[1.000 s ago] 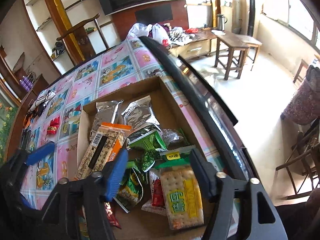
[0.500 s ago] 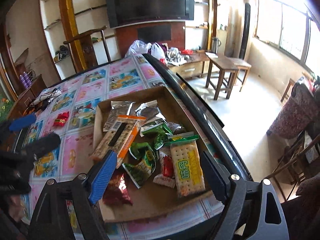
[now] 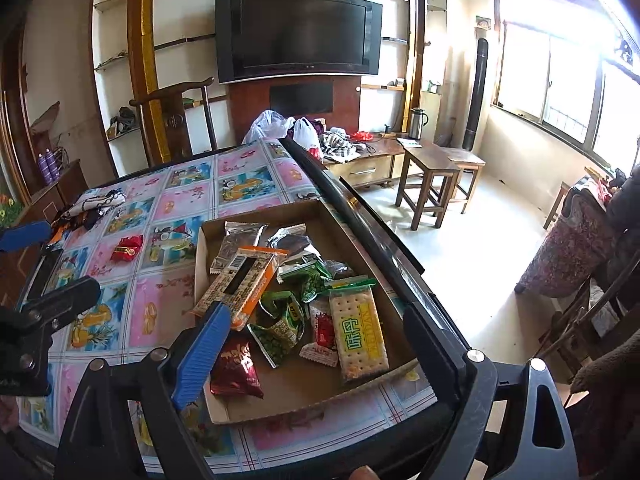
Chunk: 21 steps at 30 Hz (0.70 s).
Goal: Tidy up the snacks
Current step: 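Withdraw both open grippers from the box back over the table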
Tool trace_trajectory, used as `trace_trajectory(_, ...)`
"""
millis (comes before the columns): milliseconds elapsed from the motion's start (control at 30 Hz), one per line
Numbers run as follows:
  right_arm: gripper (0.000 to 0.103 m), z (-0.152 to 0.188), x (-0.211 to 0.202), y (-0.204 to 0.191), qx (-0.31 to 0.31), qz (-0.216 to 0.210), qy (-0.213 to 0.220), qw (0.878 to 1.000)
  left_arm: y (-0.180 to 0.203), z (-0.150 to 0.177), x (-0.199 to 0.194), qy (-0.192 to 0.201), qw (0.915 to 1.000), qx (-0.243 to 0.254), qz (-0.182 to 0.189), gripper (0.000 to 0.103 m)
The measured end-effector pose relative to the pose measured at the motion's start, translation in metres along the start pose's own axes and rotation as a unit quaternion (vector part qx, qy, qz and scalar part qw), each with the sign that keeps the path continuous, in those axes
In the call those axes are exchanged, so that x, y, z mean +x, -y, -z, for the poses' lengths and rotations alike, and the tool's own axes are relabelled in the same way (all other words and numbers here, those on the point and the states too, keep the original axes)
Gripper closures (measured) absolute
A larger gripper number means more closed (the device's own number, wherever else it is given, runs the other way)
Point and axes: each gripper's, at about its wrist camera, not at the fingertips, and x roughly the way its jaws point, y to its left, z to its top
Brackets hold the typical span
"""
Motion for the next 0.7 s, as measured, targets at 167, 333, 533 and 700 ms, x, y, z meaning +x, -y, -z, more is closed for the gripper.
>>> trace_trajectory(167, 0.010, 0.004, -0.002, -0.003, -0.007, 0.000, 0.001, 1.000, -0.005, 0.004, 0.004, -0.011, 0.9983, -0.007, -0.057, 0.000)
trace_trajectory(333, 0.010, 0.004, -0.002, -0.004, -0.008, -0.003, -0.001, 1.000, -0.003, 0.006, 0.006, -0.017, 0.9980, -0.002, -0.060, 0.000)
trace_trajectory(533, 0.010, 0.005, -0.002, -0.003, -0.007, -0.005, -0.004, 1.000, 0.004, 0.007, 0.007, -0.023, 0.9978, 0.006, -0.061, 0.000)
trace_trajectory(700, 0.010, 0.007, 0.000, 0.000, -0.004, -0.006, -0.007, 1.000, 0.006, 0.009, 0.009, -0.029, 0.9979, 0.005, -0.058, 0.000)
